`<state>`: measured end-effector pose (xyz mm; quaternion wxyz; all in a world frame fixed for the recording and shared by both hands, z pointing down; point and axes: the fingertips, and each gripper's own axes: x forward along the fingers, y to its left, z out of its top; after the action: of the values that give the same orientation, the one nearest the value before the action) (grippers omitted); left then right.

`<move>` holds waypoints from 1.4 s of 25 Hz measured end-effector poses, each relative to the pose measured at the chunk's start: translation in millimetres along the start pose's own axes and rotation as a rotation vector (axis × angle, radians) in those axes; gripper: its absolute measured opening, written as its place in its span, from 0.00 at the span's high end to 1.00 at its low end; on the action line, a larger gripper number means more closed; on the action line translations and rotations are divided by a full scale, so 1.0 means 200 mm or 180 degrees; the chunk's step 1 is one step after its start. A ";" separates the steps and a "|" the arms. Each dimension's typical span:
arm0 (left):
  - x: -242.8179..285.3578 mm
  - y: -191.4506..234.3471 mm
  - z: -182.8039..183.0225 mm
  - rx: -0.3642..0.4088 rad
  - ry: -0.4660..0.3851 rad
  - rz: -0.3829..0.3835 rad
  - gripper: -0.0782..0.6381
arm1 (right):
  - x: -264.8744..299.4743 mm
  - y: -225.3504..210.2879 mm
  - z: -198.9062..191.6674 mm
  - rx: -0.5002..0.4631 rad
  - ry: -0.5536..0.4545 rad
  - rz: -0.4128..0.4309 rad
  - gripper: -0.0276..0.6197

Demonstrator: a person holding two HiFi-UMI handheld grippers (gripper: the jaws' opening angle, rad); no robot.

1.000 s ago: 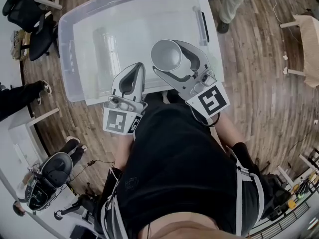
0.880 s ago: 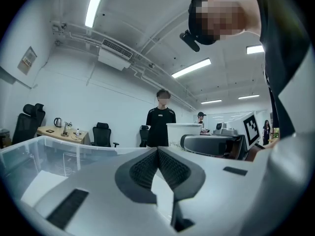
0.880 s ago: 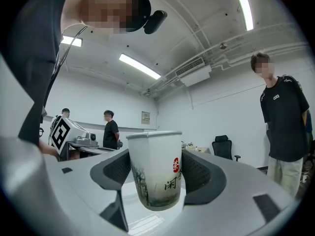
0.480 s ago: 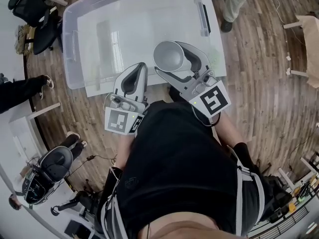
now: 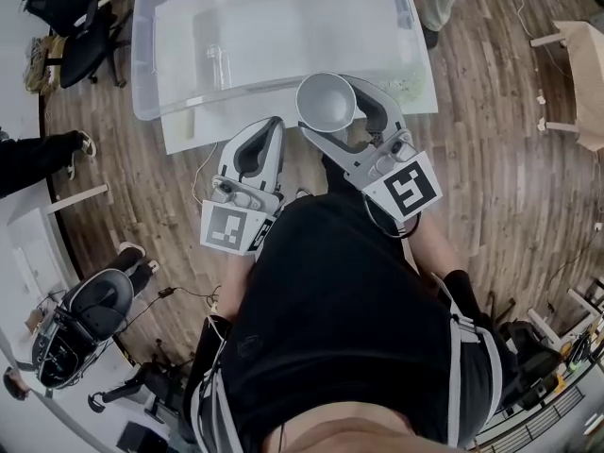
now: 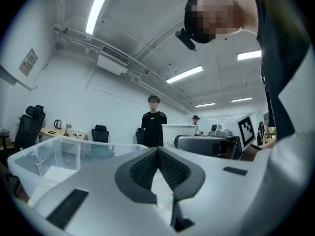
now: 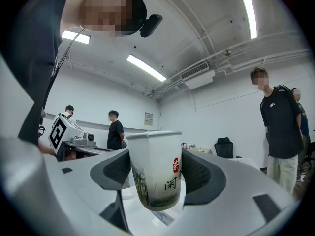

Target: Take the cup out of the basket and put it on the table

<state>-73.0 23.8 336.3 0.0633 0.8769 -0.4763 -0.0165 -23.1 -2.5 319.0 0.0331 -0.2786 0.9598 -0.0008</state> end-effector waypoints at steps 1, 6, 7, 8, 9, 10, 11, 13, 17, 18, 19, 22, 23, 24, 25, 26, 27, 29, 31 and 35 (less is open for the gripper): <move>-0.07 -0.02 -0.01 -0.0006 -0.0007 -0.0011 0.87 | -0.02 0.08 0.00 -0.0008 0.0003 0.0001 0.46; -0.38 -0.11 -0.04 -0.0059 -0.0033 -0.0059 0.87 | -0.10 0.41 0.00 -0.0023 0.0021 -0.0044 0.47; -0.43 -0.13 -0.05 -0.0065 -0.0027 -0.0073 0.87 | -0.12 0.46 0.01 -0.0019 0.0007 -0.0063 0.47; -0.49 -0.15 -0.05 -0.0078 -0.0016 -0.0087 0.87 | -0.14 0.52 0.01 -0.0014 0.0000 -0.0081 0.46; -0.54 -0.16 -0.06 -0.0097 -0.0005 -0.0104 0.87 | -0.16 0.57 0.01 -0.0011 0.0006 -0.0097 0.47; -0.59 -0.18 -0.06 -0.0118 0.0002 -0.0122 0.87 | -0.17 0.62 0.02 -0.0014 0.0022 -0.0111 0.47; -0.63 -0.19 -0.05 -0.0130 0.0005 -0.0144 0.87 | -0.18 0.66 0.02 -0.0023 0.0038 -0.0125 0.47; -0.69 -0.21 -0.05 -0.0113 0.0001 -0.0193 0.87 | -0.21 0.72 0.03 -0.0037 0.0049 -0.0159 0.46; -0.75 -0.26 -0.03 -0.0073 -0.0046 -0.0237 0.87 | -0.28 0.78 0.06 -0.0033 0.0024 -0.0204 0.46; -0.75 -0.26 -0.02 -0.0068 -0.0057 -0.0237 0.87 | -0.28 0.79 0.06 -0.0044 0.0008 -0.0206 0.47; -0.75 -0.26 -0.02 -0.0066 -0.0065 -0.0235 0.87 | -0.28 0.79 0.06 -0.0056 -0.0011 -0.0207 0.46; -0.76 -0.27 -0.04 -0.0086 -0.0054 -0.0198 0.87 | -0.30 0.79 0.07 -0.0025 -0.0072 -0.0184 0.47; -0.76 -0.28 -0.04 -0.0094 -0.0045 -0.0181 0.87 | -0.32 0.80 0.07 -0.0006 -0.0069 -0.0166 0.47; -0.75 -0.30 -0.03 -0.0099 -0.0042 -0.0170 0.87 | -0.34 0.79 0.07 0.0003 -0.0055 -0.0150 0.47; -0.74 -0.32 -0.03 -0.0100 -0.0047 -0.0169 0.87 | -0.36 0.78 0.08 0.0002 -0.0044 -0.0139 0.47; -0.72 -0.35 -0.02 -0.0101 -0.0056 -0.0176 0.87 | -0.38 0.77 0.09 -0.0005 -0.0042 -0.0131 0.47; -0.70 -0.38 -0.01 -0.0101 -0.0065 -0.0186 0.87 | -0.41 0.75 0.11 -0.0017 -0.0047 -0.0127 0.47; -0.68 -0.44 0.01 -0.0093 -0.0074 -0.0202 0.87 | -0.46 0.73 0.13 -0.0034 -0.0047 -0.0122 0.47; -0.66 -0.49 0.01 -0.0087 -0.0073 -0.0204 0.87 | -0.51 0.72 0.14 -0.0019 -0.0042 -0.0122 0.47; -0.63 -0.55 0.02 -0.0068 -0.0090 -0.0204 0.87 | -0.58 0.70 0.13 -0.0017 -0.0024 -0.0109 0.47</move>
<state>-50.2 189.0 315.1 0.0653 0.8906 -0.4486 -0.0360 1.1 177.6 296.9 0.0359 -0.2950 0.9548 0.0022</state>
